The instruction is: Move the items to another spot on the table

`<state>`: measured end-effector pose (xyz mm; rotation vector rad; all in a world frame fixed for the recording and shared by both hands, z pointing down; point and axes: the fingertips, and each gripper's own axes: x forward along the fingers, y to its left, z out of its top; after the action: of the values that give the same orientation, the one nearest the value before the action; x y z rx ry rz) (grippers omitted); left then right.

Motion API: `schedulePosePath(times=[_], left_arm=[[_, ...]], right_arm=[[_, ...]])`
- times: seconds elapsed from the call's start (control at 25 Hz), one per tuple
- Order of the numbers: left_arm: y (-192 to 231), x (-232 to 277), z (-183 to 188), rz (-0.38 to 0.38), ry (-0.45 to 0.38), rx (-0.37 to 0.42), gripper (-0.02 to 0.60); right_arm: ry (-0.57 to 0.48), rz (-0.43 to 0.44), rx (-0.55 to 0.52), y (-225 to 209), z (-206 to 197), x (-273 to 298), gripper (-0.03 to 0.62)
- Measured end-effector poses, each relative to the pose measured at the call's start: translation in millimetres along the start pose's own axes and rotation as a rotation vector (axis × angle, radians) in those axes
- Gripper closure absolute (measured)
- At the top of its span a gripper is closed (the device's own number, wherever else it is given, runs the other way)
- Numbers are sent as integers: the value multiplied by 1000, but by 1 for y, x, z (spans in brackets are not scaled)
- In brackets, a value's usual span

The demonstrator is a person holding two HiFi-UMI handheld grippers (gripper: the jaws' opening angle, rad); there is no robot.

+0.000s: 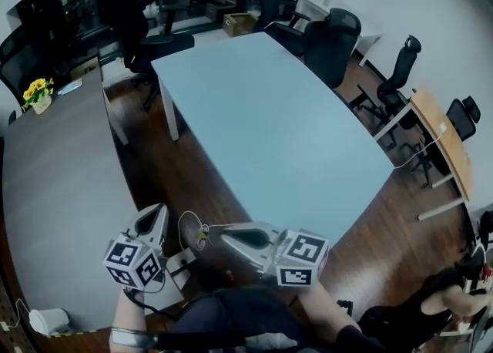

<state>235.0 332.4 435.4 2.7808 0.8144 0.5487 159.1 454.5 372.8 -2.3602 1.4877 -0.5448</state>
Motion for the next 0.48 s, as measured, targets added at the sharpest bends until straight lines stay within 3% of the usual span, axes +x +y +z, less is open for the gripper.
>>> schedulePosePath(times=[0.16,0.28,0.48], left_arm=[[29,-12,-2,62,-21,-43,572],[41,-20,-6,97,-26,-61,572],[62,-20,5,165,-10,6,572]], right_arm=[[105,73,-49,0,-7,38,609],[128,116,-79,-5,-4,57,609],[144,205,-48,-25,1,87,608]])
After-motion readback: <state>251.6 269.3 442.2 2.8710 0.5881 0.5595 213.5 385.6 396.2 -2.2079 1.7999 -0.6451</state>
